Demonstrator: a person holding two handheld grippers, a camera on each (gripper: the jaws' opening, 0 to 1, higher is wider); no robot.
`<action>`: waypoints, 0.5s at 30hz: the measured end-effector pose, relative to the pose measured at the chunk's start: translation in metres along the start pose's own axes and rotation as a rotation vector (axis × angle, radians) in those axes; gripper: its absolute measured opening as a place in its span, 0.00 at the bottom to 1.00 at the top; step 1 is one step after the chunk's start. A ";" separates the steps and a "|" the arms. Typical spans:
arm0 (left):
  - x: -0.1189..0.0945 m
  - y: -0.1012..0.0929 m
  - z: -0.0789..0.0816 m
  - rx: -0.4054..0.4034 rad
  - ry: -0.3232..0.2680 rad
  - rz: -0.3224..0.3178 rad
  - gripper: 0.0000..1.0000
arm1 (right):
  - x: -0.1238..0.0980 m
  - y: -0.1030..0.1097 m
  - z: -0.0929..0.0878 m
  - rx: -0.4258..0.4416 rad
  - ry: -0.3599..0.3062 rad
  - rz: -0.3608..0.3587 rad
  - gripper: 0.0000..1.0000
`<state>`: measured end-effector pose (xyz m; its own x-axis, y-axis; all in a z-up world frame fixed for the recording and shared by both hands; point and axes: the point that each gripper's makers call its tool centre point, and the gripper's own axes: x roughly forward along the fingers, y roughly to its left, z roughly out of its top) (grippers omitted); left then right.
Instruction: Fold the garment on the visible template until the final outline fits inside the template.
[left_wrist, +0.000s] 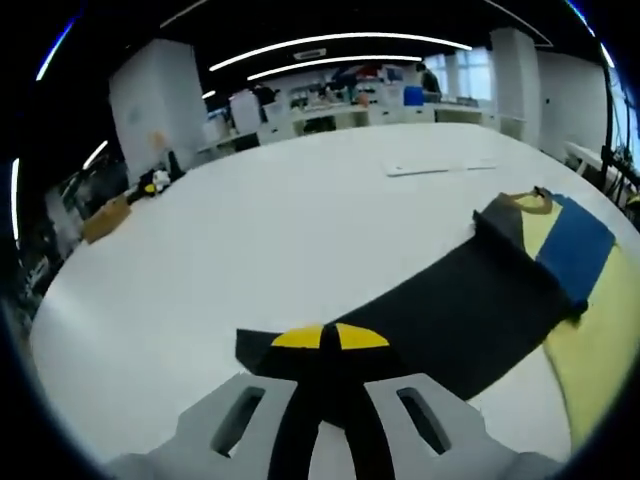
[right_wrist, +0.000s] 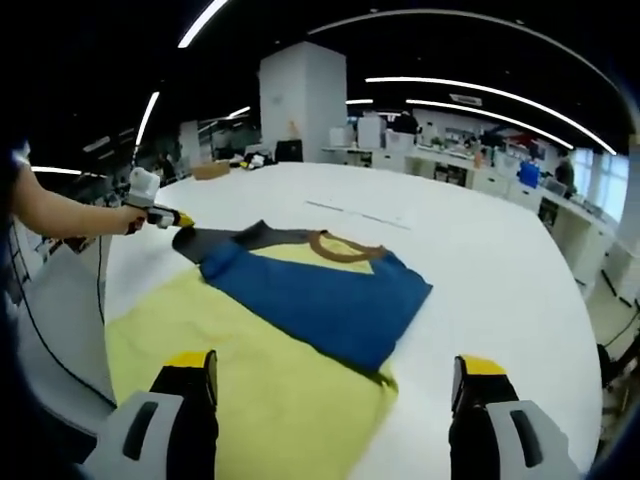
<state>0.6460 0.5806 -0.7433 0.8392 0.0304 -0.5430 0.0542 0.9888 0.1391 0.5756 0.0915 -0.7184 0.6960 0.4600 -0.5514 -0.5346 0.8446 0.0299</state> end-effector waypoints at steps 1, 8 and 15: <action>-0.002 0.001 -0.001 -0.004 -0.003 0.000 0.00 | -0.001 0.001 0.000 -0.005 0.001 0.004 0.97; -0.008 0.009 -0.001 -0.027 -0.013 0.027 0.00 | -0.008 0.007 0.002 -0.012 -0.004 0.012 0.98; -0.035 0.024 -0.008 -0.070 -0.039 0.068 0.00 | -0.016 0.018 0.005 -0.004 -0.018 0.031 0.99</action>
<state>0.6135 0.6045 -0.7269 0.8602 0.0929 -0.5014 -0.0402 0.9926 0.1150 0.5575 0.1006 -0.7046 0.6875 0.4906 -0.5354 -0.5576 0.8290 0.0436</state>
